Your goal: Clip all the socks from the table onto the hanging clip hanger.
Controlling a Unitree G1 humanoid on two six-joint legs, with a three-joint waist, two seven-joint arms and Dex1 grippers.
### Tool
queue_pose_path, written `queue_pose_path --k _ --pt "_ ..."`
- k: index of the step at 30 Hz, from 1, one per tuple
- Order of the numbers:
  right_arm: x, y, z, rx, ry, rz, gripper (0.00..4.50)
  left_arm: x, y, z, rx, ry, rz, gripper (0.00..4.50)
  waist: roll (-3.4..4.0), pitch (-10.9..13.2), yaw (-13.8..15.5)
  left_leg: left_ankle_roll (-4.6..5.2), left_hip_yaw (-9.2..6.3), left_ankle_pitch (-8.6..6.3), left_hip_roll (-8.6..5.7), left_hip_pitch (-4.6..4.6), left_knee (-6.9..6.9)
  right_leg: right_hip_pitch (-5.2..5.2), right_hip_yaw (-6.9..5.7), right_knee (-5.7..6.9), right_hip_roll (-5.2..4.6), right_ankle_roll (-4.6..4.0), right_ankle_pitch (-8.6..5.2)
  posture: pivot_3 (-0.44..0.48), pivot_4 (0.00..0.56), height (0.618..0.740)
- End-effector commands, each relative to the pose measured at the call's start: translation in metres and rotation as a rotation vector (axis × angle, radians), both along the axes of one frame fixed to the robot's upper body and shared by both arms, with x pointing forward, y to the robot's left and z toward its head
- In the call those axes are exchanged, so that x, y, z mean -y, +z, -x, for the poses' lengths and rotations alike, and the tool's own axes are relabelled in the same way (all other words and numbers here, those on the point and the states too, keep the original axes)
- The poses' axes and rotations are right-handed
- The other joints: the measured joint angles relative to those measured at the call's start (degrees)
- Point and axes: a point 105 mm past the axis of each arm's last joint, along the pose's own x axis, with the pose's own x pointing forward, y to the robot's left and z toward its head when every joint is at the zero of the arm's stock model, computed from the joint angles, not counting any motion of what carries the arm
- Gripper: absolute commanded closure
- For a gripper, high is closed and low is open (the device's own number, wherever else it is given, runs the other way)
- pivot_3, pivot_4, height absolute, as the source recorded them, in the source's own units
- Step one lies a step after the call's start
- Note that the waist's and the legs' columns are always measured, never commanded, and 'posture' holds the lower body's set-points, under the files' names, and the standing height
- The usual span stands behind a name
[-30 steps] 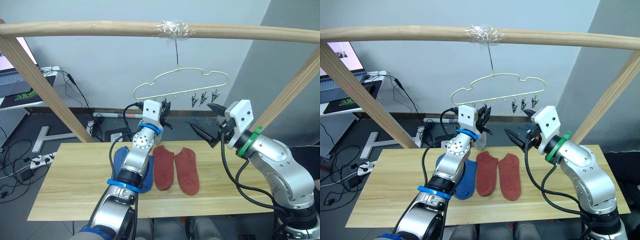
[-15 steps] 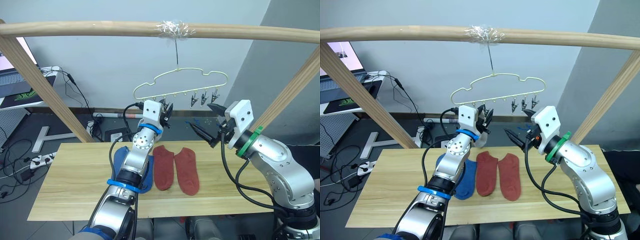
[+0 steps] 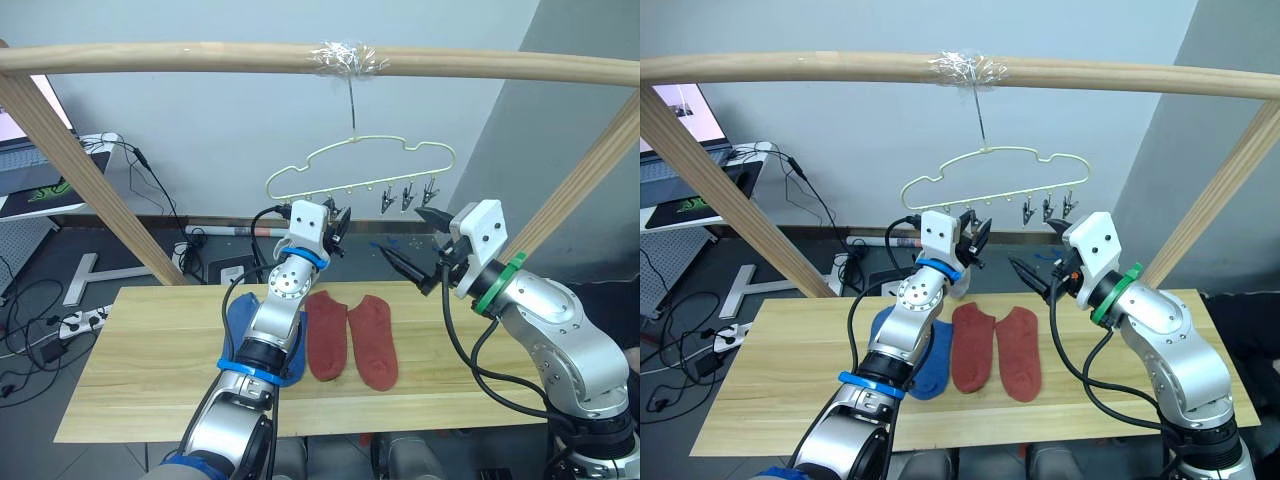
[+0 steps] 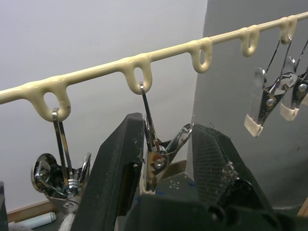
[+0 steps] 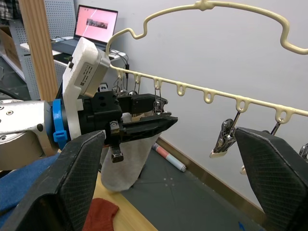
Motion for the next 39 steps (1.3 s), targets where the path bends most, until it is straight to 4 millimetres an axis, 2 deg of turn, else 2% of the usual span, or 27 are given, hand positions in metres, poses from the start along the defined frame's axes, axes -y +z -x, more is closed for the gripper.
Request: queue_pose_path --k 1,9,10,14,16,29,31,34,39 --pt "0.0 0.014 0.0061 0.064 0.005 -0.014 0.0 0.0039 0.0171 0.0004 0.054 -0.008 0.012 2.66 0.0 0.0 -0.1 0.0 0.0 0.0 0.0 0.0 0.0 0.0 0.0 0.0 0.0 0.0 0.0 0.029 0.123 0.74" --pt "-0.0007 0.0139 0.0063 0.063 0.008 -0.015 0.0 0.0032 0.0186 0.0001 0.057 -0.005 0.012 2.66 0.0 0.0 -0.1 0.0 0.0 0.0 0.0 0.0 0.0 0.0 0.0 0.01 0.0 0.0 0.0 0.029 0.123 0.74" --pt "-0.0008 0.0139 0.0063 0.062 0.009 -0.015 0.0 0.0034 0.0192 0.0002 0.058 -0.006 0.014 3.04 0.0 0.0 -0.1 0.0 0.0 0.0 0.0 0.0 0.0 0.0 0.0 0.01 0.0 0.0 0.0 0.029 0.123 0.74" --pt "-0.0012 0.0131 0.0065 0.061 0.01 -0.014 0.0 0.0043 0.0195 0.0012 0.059 -0.013 0.021 4.05 0.0 0.0 -0.1 0.0 0.0 0.0 0.0 0.0 0.0 0.0 0.0 0.02 0.0 0.0 0.0 0.034 0.117 0.74" --pt "-0.0016 0.0128 0.0067 0.06 0.01 -0.015 0.0 0.0053 0.0199 0.002 0.06 -0.017 0.023 4.21 0.0 0.0 -0.1 0.0 0.0 0.0 0.0 0.0 0.0 0.0 0.0 0.02 0.0 0.0 0.0 0.036 0.115 0.74" --pt "-0.0023 0.0123 0.0078 0.061 0.012 -0.014 0.0 0.0037 0.0182 0.0046 0.06 -0.013 0.002 4.21 0.0 0.0 -0.1 0.01 0.0 0.0 0.0 0.01 0.02 0.0 0.0 0.06 0.0 0.0 0.0 0.038 0.111 0.74" --pt "-0.0023 0.012 0.0079 0.06 0.013 -0.013 0.0 0.0036 0.0182 0.0043 0.062 -0.012 0.002 3.49 0.0 0.0 -0.1 0.01 0.0 0.01 0.0 0.02 0.02 0.0 0.0 0.09 0.0 0.0 0.0 0.038 0.111 0.74" --pt "-0.0024 0.0121 0.0077 0.06 0.012 -0.013 0.0 0.0033 0.0178 0.0032 0.06 -0.008 0.0 2.73 0.0 0.0 -0.1 0.01 0.01 0.01 -0.01 0.06 0.03 0.0 0.01 0.18 0.0 0.0 0.0 0.038 0.111 0.74" --pt "-0.0019 0.0116 0.0078 0.058 0.01 -0.013 0.0 0.0033 0.0165 0.0027 0.055 -0.006 0.002 2.73 0.0 0.0 -0.1 0.02 0.01 0.02 -0.01 0.14 0.03 0.0 0.01 0.34 0.0 0.0 0.0 0.034 0.112 0.74"
